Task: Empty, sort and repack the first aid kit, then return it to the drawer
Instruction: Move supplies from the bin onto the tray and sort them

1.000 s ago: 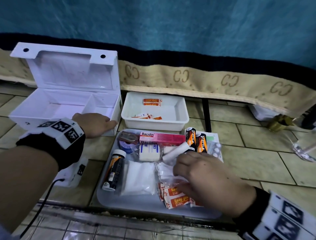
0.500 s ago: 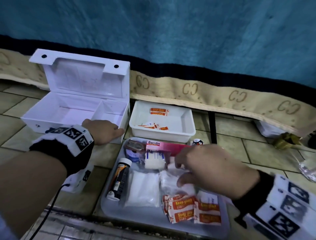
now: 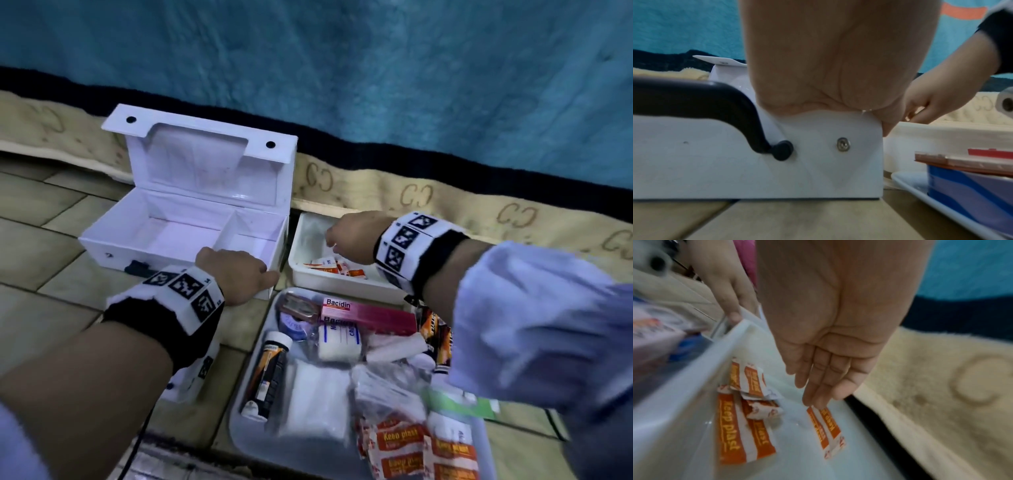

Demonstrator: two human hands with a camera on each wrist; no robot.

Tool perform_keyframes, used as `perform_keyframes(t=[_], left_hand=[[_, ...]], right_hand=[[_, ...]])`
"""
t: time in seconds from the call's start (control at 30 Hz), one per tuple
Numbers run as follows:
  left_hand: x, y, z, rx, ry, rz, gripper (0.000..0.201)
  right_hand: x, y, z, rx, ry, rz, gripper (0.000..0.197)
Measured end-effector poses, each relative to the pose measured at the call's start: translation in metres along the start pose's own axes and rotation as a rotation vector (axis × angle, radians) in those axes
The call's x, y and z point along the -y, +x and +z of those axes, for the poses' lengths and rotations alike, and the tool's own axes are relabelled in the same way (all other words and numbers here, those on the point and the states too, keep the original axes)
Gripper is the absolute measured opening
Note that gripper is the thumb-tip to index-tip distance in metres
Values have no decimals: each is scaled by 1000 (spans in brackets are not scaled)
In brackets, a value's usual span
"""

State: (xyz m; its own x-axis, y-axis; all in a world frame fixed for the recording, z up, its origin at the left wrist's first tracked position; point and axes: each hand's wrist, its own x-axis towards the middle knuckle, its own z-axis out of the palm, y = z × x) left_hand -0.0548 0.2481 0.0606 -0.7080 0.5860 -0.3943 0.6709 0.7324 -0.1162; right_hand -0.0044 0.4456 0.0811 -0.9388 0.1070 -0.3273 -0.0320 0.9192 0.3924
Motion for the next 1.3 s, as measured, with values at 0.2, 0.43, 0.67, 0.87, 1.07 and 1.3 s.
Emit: perform_keyframes(t=[0.2, 0.43, 0.67, 0.87, 1.07, 1.3], left_hand=[[0, 1, 1, -11, 18, 13, 50], [0, 4, 2, -12, 27, 15, 50], [0, 3, 2, -12, 8, 19, 47], [-1, 3, 4, -40, -55, -8, 52], [2, 7, 6, -31, -76, -19, 51], [3, 10, 7, -40, -92, -20, 51]], right_hand=[[10, 18, 1, 116, 196, 16, 27], [0, 12, -15, 69, 244, 49, 23], [-28, -34, -30, -305, 503, 247, 12], [-44, -141, -34, -399, 763, 303, 9], [-20, -232, 37, -93, 908, 480, 12], [22, -265, 95, -152, 1108, 650, 17]])
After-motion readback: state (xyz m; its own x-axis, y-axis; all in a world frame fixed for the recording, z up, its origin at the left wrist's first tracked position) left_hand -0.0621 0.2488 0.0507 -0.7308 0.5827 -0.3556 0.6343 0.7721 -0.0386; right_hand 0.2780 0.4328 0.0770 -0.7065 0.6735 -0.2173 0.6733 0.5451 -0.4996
